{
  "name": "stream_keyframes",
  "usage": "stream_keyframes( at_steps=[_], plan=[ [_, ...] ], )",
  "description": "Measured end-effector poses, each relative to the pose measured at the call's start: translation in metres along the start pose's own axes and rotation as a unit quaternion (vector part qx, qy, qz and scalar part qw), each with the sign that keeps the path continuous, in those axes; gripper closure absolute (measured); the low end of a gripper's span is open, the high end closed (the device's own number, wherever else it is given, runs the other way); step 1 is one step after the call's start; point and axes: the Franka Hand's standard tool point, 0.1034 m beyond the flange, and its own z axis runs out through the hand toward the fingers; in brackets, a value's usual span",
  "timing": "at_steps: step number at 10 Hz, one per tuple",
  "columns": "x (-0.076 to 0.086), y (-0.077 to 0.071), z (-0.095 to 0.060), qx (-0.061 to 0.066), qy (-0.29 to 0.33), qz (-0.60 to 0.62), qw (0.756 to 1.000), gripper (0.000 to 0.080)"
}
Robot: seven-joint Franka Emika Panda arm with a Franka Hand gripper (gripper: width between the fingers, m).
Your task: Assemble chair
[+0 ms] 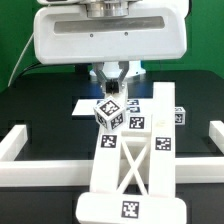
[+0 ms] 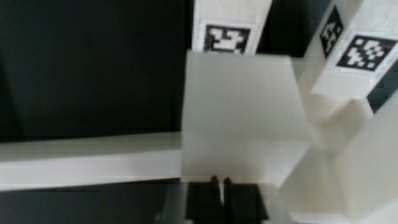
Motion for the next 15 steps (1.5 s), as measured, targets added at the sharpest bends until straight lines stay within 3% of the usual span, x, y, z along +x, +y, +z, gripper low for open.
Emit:
stream_keyframes(
  at_steps=[4, 5, 6, 7, 8, 9, 10, 11, 15],
  plan=[
    [0.000, 0.000, 0.000, 0.000, 0.000, 0.028, 1.000, 0.0798],
    [0.000, 0.000, 0.000, 0.000, 0.000, 0.019, 1.000, 0.0679],
    [0.001, -0.006, -0.004, 0.002, 0.004, 0.023, 1.000, 0.0679],
    [-0.004, -0.013, 0.000, 0.000, 0.023, 0.011, 1.000, 0.0498],
    [-0.018, -0.010, 0.013, -0.006, 0.027, -0.012, 1.000, 0.0362],
    [-0.030, -0.004, 0.026, -0.012, 0.017, -0.038, 0.999, 0.0362],
    [-0.033, -0.003, 0.031, -0.015, 0.015, -0.064, 0.998, 0.0205],
    [-0.032, -0.003, 0.030, -0.015, 0.017, -0.089, 0.996, 0.0167],
    [-0.031, 0.001, 0.031, -0.025, 0.019, -0.206, 0.978, 0.0150]
  ],
)
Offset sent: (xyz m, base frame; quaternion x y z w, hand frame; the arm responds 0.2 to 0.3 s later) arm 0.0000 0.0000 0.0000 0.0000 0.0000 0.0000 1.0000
